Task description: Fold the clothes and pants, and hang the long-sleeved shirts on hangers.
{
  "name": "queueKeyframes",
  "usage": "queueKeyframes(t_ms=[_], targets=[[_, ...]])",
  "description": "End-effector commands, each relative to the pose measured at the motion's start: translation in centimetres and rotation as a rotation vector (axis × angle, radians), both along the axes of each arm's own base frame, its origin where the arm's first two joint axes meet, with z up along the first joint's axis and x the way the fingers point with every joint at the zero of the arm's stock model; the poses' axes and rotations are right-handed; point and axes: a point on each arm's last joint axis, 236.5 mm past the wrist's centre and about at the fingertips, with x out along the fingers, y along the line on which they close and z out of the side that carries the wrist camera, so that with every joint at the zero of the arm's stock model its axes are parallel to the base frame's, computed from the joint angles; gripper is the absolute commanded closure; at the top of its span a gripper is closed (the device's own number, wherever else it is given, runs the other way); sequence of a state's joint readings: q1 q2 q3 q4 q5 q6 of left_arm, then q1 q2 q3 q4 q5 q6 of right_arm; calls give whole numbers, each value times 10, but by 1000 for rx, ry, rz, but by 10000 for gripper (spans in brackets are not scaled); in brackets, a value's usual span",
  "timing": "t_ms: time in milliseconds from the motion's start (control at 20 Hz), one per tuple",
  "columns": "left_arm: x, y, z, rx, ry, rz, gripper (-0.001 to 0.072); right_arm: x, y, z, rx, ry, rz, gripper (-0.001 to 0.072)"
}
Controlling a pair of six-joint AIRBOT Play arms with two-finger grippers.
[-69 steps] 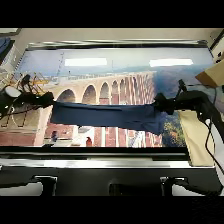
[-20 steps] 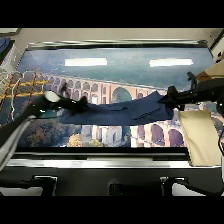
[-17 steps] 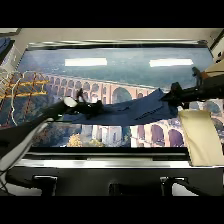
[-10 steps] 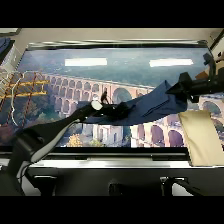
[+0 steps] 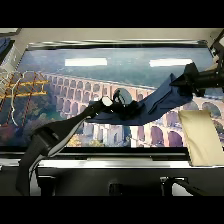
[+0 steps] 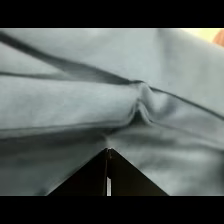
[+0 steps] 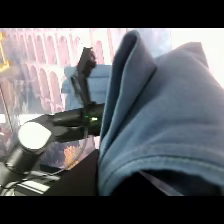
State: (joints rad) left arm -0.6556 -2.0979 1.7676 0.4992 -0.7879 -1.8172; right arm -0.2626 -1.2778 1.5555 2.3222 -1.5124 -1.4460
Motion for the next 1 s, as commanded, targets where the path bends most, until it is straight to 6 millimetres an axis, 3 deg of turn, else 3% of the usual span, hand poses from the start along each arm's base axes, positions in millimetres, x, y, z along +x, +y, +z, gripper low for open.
queueKeyframes(t_ms=[0, 100, 250, 400, 500, 700, 850, 950], targets=[[22, 60, 38, 64, -110, -103, 696, 7, 9, 4, 28, -23, 7, 683], [50, 125, 78, 158, -217, -84, 696, 12, 33, 4, 27, -50, 48, 683], [71, 239, 136, 348, -337, -31, 695, 18, 95, -2, 45, -76, 147, 683], [68, 344, 194, 485, -396, 87, 694, 17, 165, -23, 69, -58, 242, 683], [58, 393, 229, 510, -421, 178, 694, 17, 201, -39, 83, -40, 272, 683], [42, 457, 275, 544, -470, 329, 694, 19, 256, -91, 82, 21, 313, 683], [37, 478, 285, 563, -491, 368, 694, 20, 282, -136, 88, 95, 322, 683], [35, 481, 281, 569, -475, 362, 694, 20, 297, -155, 105, 125, 313, 683]])
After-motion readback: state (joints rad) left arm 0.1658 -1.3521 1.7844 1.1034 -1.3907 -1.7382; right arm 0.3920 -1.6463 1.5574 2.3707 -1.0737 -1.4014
